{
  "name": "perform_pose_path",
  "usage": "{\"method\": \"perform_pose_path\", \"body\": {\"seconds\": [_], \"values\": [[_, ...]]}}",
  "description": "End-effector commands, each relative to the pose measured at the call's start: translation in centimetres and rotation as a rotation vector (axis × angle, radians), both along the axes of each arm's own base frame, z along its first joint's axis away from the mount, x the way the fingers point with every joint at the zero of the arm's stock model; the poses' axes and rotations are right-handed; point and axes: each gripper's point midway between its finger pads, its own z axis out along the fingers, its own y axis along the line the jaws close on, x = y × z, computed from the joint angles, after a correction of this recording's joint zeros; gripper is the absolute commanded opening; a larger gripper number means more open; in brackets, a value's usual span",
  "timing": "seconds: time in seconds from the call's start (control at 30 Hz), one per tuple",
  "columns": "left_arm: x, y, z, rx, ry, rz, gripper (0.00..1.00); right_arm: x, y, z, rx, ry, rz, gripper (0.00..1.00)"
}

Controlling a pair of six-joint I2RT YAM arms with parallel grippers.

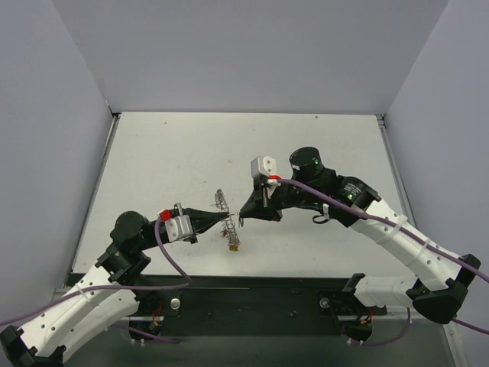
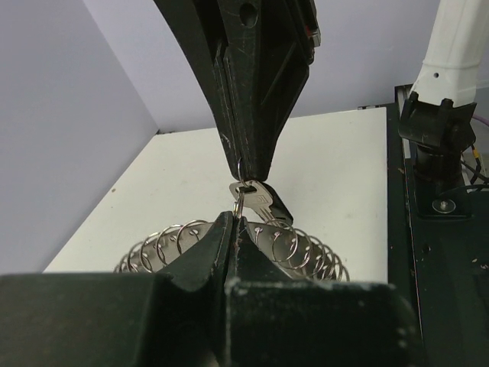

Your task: Put the keys on the keyring

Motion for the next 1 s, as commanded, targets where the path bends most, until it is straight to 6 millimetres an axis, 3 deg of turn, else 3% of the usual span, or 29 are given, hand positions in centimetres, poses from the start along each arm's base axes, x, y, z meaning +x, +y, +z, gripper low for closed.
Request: {"method": "perform_pose_path", "body": {"seconds": [0.0, 0.97], "values": [[-0.7, 0.6, 4.7, -0.106, -0.085, 0.003, 0.00, 0.0, 1.0, 2.2, 0.080, -0.016, 0.015, 0.00], [0.5, 1.2, 5.1, -0.135, -0.051, 0.062, 0.00, -1.1, 1.8, 1.9, 0.085, 0.001, 0.062, 0.00]]}}
